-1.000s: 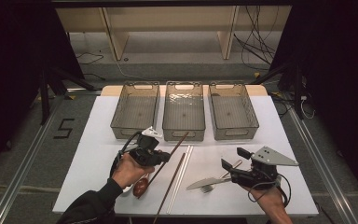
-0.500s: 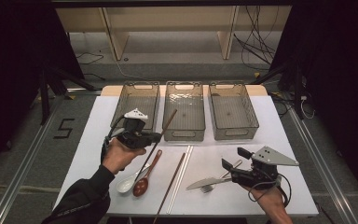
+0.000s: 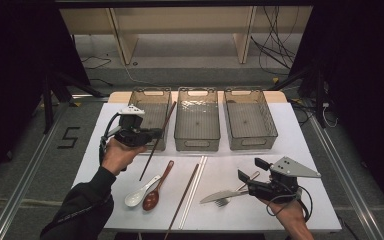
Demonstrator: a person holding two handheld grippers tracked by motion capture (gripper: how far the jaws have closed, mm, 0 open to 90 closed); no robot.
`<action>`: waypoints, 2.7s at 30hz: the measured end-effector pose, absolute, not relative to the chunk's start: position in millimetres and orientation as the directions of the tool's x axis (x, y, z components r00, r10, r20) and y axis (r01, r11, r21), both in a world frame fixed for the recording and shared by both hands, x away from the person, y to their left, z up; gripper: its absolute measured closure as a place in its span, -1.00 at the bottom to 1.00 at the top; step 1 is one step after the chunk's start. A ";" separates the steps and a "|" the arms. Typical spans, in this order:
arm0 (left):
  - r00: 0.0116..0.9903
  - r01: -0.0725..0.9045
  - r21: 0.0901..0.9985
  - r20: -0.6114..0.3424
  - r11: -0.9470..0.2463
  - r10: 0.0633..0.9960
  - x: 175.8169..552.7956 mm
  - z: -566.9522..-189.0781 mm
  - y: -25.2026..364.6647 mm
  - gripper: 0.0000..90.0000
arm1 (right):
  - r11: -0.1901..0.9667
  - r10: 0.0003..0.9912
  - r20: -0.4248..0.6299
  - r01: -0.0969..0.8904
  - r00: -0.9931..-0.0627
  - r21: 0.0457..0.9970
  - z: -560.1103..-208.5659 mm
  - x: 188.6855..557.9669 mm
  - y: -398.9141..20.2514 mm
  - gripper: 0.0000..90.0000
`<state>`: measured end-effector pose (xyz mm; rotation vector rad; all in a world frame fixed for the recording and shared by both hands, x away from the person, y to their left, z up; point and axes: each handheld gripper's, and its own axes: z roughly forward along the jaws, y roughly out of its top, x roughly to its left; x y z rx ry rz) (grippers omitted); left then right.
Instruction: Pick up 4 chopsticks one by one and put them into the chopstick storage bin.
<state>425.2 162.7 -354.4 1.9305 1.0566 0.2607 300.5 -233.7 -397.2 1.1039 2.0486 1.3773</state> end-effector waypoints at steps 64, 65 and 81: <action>0.422 0.485 0.871 -0.156 -0.077 0.893 554.1 -358.2 219.8 0.87 | 0.174 0.795 0.095 0.376 -0.599 0.910 -398.3 301.6 -236.1 -0.32; 0.420 0.486 0.870 -0.151 -0.081 0.895 554.0 -360.3 219.9 0.87 | 0.175 0.796 0.094 0.377 -0.598 0.910 -398.2 301.5 -236.3 -0.32; 0.389 0.573 0.816 -0.188 -0.077 0.902 551.1 -370.9 219.8 0.46 | 0.175 0.796 0.095 0.377 -0.598 0.910 -398.0 301.4 -236.1 -0.32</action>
